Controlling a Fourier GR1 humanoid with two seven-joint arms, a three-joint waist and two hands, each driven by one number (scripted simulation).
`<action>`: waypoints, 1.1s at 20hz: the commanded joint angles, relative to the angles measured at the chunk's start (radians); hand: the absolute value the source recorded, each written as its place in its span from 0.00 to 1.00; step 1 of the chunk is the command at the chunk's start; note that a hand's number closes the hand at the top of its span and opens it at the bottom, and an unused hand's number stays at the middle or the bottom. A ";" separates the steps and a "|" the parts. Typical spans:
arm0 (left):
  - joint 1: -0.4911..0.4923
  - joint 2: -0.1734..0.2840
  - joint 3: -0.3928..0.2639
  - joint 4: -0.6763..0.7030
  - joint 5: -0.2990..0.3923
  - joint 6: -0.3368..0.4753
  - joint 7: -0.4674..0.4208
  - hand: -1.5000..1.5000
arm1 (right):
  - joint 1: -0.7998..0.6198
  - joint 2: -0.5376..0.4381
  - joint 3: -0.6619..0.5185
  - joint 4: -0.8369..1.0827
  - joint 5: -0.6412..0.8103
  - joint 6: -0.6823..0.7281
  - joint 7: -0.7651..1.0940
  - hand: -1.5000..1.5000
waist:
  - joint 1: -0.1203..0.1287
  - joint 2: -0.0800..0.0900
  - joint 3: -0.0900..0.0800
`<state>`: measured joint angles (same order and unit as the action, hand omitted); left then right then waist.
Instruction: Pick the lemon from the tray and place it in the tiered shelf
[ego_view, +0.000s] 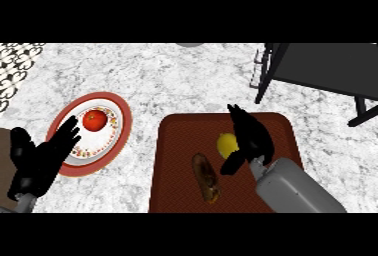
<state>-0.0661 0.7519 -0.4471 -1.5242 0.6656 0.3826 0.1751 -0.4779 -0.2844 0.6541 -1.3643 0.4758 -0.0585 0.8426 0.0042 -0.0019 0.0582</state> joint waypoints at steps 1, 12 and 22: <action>-0.005 -0.141 -0.035 0.055 0.001 0.054 -0.017 0.50 | -0.011 0.023 -0.002 0.047 0.022 -0.032 -0.049 0.00 | -0.006 0.013 -0.058; -0.021 -0.099 -0.020 0.103 0.051 0.020 -0.047 0.50 | -0.002 0.049 0.060 0.152 -0.021 0.074 -0.248 1.00 | -0.005 0.016 -0.059; 0.001 -0.072 -0.020 0.109 0.098 0.004 -0.079 0.50 | -0.001 0.027 -0.106 0.128 -0.060 -0.007 -0.174 1.00 | -0.023 0.004 -0.060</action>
<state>-0.0873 0.7685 -0.4904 -1.4831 0.7219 0.3949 0.1259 -0.4799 -0.2370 0.6105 -1.2215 0.4374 -0.0474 0.6447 -0.0092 -0.0053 0.0582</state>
